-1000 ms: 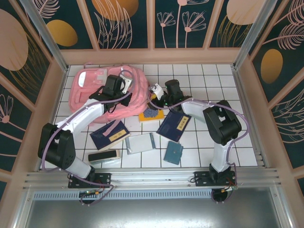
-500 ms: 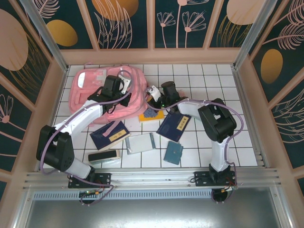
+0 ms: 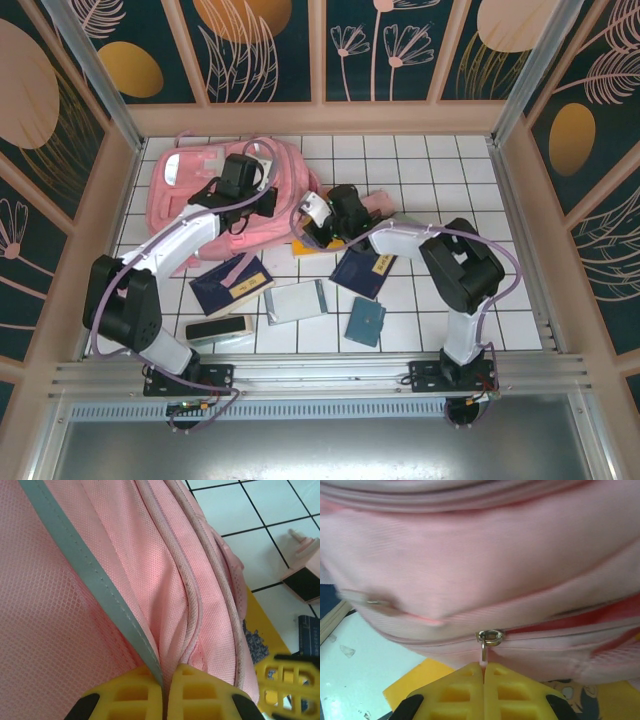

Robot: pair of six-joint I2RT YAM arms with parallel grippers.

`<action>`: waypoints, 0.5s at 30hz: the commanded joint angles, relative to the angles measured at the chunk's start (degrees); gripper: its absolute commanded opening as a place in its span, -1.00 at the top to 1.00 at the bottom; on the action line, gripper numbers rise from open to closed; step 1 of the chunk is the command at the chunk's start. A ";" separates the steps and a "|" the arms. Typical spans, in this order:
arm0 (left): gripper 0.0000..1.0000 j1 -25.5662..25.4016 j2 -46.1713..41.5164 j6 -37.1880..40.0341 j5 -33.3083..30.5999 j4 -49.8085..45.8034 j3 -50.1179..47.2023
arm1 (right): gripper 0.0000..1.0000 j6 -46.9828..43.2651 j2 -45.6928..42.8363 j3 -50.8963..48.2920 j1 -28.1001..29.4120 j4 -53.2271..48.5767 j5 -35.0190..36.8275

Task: Pack the student bag
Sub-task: Open the student bag at the middle-left of the table.

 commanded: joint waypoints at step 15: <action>1.00 1.33 1.72 -12.75 6.64 9.37 4.11 | 1.00 5.34 -0.70 0.61 11.53 7.02 4.23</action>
